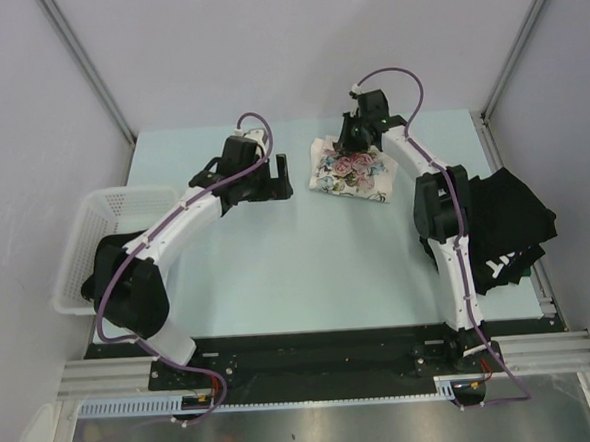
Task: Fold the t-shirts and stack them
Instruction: Fold the long partially folded tshirt into a neat square
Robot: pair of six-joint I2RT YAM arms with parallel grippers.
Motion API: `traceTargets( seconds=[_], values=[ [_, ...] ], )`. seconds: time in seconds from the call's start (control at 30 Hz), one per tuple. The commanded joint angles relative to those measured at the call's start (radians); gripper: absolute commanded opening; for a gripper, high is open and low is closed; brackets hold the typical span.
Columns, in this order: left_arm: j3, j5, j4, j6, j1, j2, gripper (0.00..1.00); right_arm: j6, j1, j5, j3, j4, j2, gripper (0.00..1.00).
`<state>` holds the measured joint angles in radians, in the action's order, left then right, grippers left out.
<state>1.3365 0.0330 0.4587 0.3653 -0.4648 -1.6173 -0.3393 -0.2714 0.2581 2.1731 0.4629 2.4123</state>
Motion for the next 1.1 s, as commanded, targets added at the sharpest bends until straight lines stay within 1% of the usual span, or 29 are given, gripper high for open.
traceTargets(
  seconds=[0.0, 0.2, 0.33, 0.37, 0.63, 0.77, 1.07],
  values=[
    [0.032, -0.001, -0.006, 0.006, -0.011, 0.025, 0.99, 0.04, 0.005, 0.004, 0.005, 0.013, 0.001, 0.0],
    [0.012, -0.016, 0.006, 0.004, -0.02, 0.04, 0.99, 0.111, 0.018, -0.071, 0.033, -0.041, 0.062, 0.0],
    [0.009, -0.024, 0.017, 0.0, -0.02, 0.05, 0.99, 0.109, 0.037, -0.071, 0.143, 0.005, 0.145, 0.0],
    [0.012, -0.025, 0.02, -0.002, -0.023, 0.05, 1.0, 0.111, 0.038, -0.072, 0.142, 0.003, 0.154, 0.0],
    [0.027, -0.031, 0.044, -0.012, -0.032, 0.05, 0.99, 0.123, 0.043, -0.1, 0.142, -0.064, 0.154, 0.0],
    [0.03, -0.031, 0.051, -0.014, -0.037, 0.048, 1.0, 0.12, 0.049, -0.1, 0.165, -0.066, 0.148, 0.0],
    [0.055, -0.031, 0.055, -0.008, -0.055, 0.023, 1.0, 0.126, 0.095, -0.103, 0.159, -0.066, 0.136, 0.0]
  ],
)
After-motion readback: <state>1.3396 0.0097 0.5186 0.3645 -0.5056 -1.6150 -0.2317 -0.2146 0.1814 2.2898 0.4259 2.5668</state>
